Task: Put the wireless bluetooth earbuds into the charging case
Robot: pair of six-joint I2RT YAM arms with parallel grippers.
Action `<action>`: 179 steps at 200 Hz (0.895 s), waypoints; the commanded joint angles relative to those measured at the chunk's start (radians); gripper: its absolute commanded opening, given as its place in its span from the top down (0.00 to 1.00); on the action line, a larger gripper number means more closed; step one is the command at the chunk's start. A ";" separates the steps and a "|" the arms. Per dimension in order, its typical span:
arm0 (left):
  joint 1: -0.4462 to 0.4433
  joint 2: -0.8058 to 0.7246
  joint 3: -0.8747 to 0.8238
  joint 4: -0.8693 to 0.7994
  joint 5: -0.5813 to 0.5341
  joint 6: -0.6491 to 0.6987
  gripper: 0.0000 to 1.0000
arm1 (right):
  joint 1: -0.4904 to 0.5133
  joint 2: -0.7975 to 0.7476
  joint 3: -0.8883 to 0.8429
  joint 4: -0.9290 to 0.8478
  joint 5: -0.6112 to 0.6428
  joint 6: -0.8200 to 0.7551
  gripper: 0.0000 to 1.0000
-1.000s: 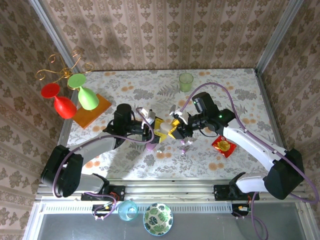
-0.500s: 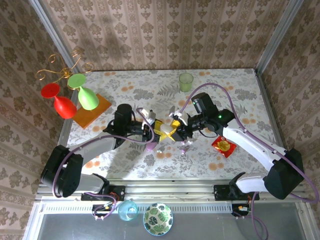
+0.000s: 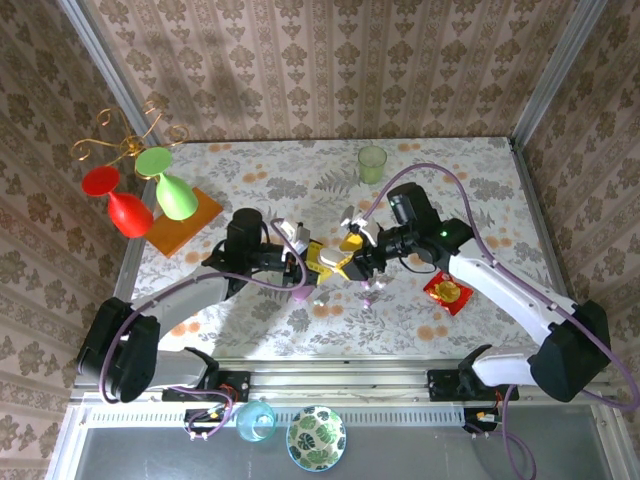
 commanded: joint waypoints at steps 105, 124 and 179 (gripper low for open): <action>-0.002 -0.032 -0.018 0.031 0.000 0.047 0.80 | -0.028 -0.104 -0.050 0.135 0.022 0.057 0.25; 0.017 -0.024 -0.038 0.113 -0.025 0.008 0.80 | -0.031 -0.156 -0.082 0.195 0.005 0.095 0.18; 0.059 -0.041 -0.071 0.242 -0.133 -0.037 0.80 | -0.144 -0.325 -0.270 0.472 0.324 0.435 0.15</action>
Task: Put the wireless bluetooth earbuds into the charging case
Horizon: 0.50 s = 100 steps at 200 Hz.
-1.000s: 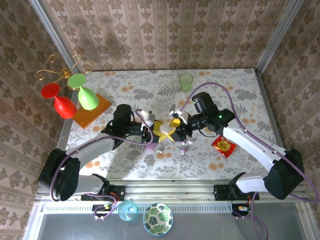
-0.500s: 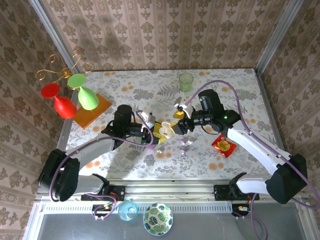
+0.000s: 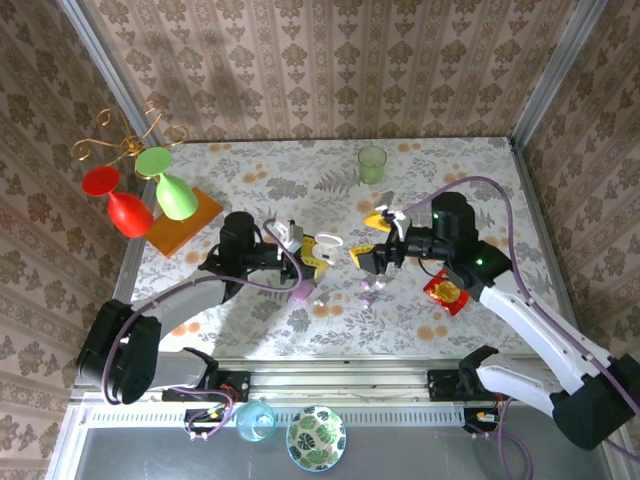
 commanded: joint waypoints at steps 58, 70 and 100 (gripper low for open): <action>0.023 -0.044 -0.020 0.122 -0.062 -0.026 0.80 | -0.139 0.091 -0.066 -0.115 0.530 0.486 0.20; 0.025 -0.038 -0.014 0.126 -0.059 -0.026 0.80 | -0.138 0.150 -0.059 -0.149 0.516 0.498 0.20; 0.027 -0.042 -0.022 0.149 -0.066 -0.032 0.80 | -0.137 0.302 -0.030 -0.227 0.387 0.487 0.23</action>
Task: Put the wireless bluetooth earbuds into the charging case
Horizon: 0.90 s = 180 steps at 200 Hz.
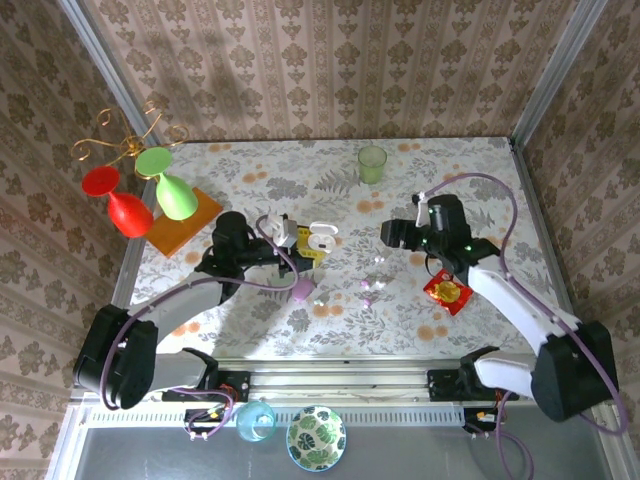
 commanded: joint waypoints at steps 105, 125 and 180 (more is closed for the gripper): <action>0.012 -0.002 -0.016 0.081 0.019 -0.030 0.80 | 0.014 0.403 0.146 -0.072 -0.138 0.027 0.45; 0.013 -0.011 -0.021 0.079 0.017 -0.029 0.80 | 0.014 0.476 0.204 -0.068 -0.153 -0.015 0.45; 0.016 -0.024 -0.033 0.077 0.008 -0.029 0.81 | 0.013 0.607 0.259 -0.016 -0.230 -0.035 0.43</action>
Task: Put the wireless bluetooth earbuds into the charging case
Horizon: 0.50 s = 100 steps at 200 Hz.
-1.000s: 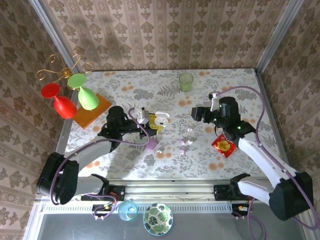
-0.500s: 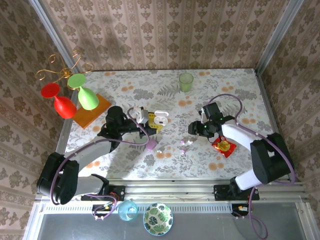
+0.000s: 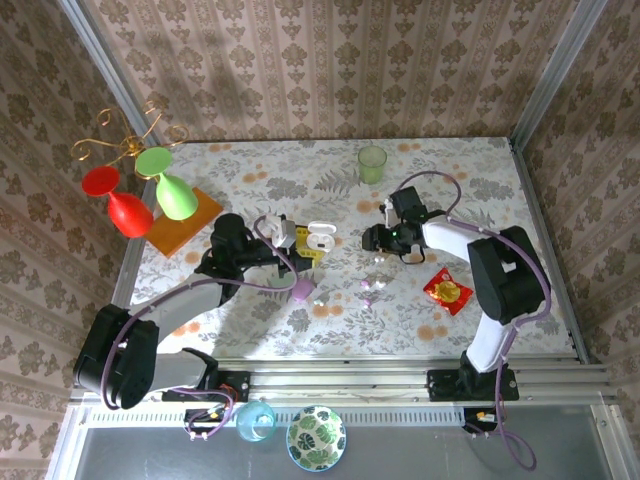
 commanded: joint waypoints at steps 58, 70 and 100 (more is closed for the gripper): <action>0.015 -0.019 -0.005 0.024 0.025 -0.012 0.81 | 0.005 -0.047 -0.099 0.012 -0.124 -0.068 0.43; 0.014 -0.018 -0.003 0.026 0.027 -0.013 0.80 | 0.006 -0.071 -0.125 0.015 -0.126 -0.062 0.43; 0.015 -0.018 -0.001 0.022 0.028 -0.014 0.80 | 0.015 -0.129 -0.177 0.011 -0.124 -0.053 0.44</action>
